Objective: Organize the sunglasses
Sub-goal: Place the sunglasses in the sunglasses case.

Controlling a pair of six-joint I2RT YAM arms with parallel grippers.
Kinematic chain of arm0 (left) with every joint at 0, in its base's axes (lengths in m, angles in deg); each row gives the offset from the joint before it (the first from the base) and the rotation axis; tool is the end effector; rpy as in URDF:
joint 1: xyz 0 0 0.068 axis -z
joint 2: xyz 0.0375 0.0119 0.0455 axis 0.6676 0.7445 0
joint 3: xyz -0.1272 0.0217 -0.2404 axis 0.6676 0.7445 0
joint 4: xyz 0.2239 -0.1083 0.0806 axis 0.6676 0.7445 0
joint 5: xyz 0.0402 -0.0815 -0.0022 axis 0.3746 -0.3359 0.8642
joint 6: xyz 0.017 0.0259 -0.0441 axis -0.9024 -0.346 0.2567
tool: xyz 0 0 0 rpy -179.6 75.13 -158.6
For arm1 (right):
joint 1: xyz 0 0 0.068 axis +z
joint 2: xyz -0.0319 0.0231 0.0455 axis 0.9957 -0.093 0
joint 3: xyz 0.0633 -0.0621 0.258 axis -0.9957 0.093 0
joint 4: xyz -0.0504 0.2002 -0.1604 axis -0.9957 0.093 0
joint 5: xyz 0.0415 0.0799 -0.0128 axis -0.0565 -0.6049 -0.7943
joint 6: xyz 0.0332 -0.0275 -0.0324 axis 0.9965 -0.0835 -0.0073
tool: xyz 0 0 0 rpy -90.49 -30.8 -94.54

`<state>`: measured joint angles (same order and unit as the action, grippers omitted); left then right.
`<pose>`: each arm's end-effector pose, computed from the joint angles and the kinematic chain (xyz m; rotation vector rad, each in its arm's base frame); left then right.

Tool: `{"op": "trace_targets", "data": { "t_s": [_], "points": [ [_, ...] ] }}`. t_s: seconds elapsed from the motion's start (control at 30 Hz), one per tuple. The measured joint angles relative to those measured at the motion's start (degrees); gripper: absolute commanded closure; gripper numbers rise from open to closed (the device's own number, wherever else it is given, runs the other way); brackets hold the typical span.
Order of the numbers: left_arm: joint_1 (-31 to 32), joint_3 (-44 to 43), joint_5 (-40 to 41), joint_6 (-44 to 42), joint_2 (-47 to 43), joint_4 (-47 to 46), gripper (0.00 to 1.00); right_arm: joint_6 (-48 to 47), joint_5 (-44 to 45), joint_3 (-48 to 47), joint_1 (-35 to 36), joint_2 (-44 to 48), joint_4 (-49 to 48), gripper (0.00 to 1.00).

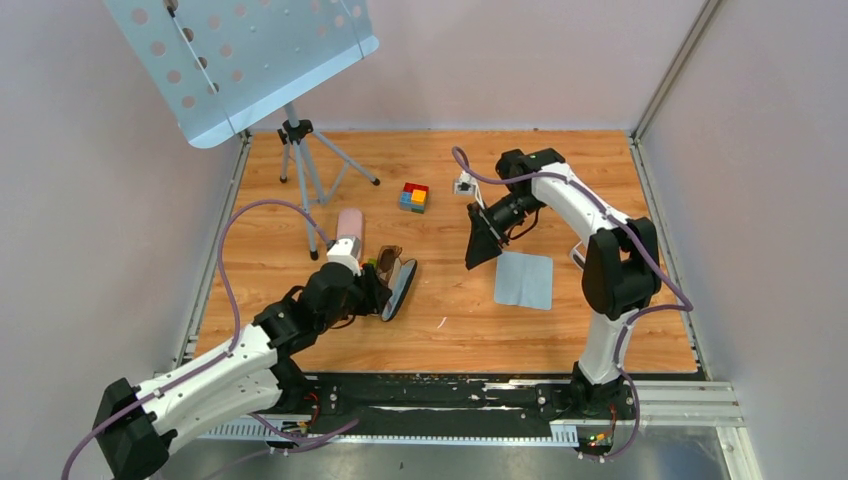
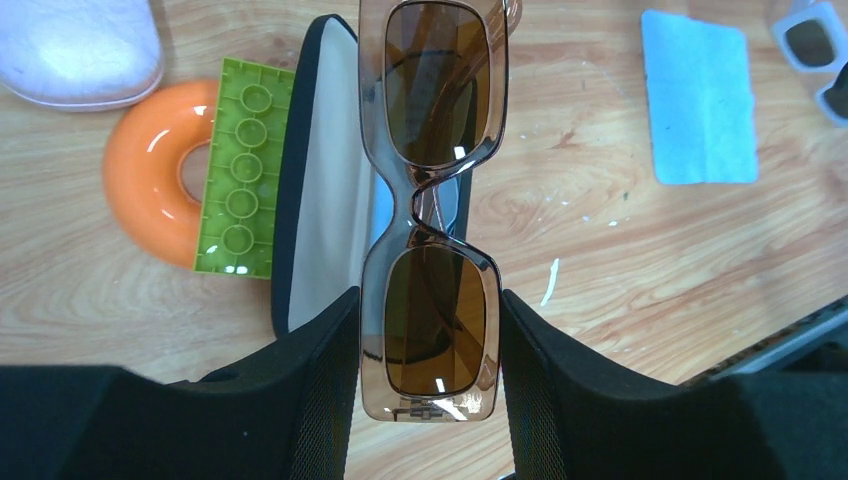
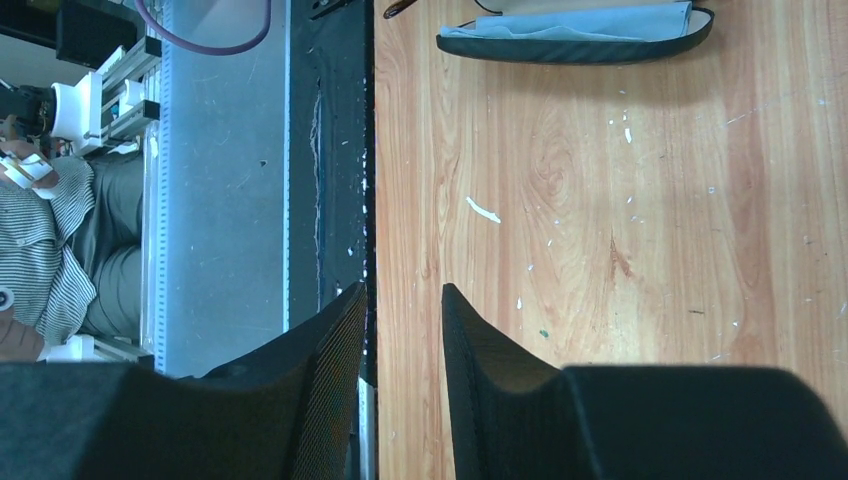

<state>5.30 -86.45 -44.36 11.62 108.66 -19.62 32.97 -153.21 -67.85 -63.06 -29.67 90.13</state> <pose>0.1224 -0.1184 0.2195 0.0125 2.1813 -0.5953 0.3158 0.1595 0.2699 -1.4513 1.9821 1.4805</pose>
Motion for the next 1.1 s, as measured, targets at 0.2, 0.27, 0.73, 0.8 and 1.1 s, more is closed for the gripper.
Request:
{"op": "trace_targets", "data": {
  "t_s": [0.2, 0.27, 0.73, 0.8, 1.1],
  "points": [
    [-5.2, 2.5, -7.0, 2.4, 0.9, -4.6, 0.68, 2.0, -0.7, 3.3, 0.0, 0.9, -3.7, 0.67],
    [-6.0, 2.5, -8.8, 2.3, 1.6, -5.4, 0.68, 3.9, -0.5, 5.2, 0.3, 1.4, -6.2, 0.68],
    [-15.5, 1.2, -20.3, -5.4, 8.0, -5.5, 0.68, 23.4, 10.3, 22.6, 9.2, 7.7, -34.6, 0.72],
    [-15.6, 1.2, -21.3, -5.9, 9.4, -5.5, 0.68, 24.8, 11.3, 23.8, 10.0, 7.7, -36.9, 0.72],
    [-15.6, 1.2, -22.5, -6.5, 12.0, -7.1, 0.68, 27.5, 12.5, 24.1, 14.6, 7.0, -42.6, 0.72]
  ]
}}
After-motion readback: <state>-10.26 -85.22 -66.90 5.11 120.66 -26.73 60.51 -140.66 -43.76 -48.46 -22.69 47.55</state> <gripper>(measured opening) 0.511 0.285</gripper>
